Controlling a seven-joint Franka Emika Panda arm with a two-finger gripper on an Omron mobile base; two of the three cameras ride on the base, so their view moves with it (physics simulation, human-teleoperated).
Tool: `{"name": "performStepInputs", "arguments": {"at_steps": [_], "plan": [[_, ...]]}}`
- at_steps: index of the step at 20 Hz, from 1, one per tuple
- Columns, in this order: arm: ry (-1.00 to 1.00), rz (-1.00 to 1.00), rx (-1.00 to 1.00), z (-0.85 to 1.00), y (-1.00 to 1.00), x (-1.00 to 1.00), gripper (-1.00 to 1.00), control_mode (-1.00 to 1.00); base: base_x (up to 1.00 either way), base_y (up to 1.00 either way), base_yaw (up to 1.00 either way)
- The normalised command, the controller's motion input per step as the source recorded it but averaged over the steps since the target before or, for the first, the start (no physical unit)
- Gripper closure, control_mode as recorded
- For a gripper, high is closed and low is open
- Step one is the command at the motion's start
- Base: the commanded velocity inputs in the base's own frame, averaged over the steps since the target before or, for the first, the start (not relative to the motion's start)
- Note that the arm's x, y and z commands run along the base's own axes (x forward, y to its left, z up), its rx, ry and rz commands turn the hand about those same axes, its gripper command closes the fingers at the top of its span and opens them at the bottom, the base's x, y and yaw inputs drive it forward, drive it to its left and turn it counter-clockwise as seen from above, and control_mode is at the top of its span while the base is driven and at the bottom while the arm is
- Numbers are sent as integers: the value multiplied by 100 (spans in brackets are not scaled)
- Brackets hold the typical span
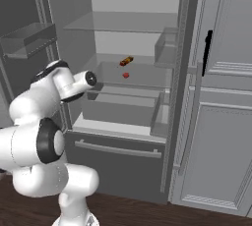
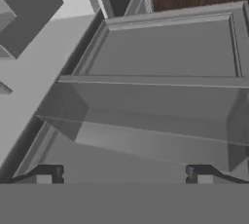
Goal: Take the strawberry from the fridge and place it on top of the pancake, located on the dining counter.
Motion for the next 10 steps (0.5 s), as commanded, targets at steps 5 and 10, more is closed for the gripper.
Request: {"name": "performStepInputs", "arguments": {"at_steps": [5, 10], "plan": [[-11, 46, -47, 2, -88, 26, -100, -100, 0, 0, 0], [-35, 76, -31, 0, -60, -31, -100, -100, 0, 0, 0]]}}
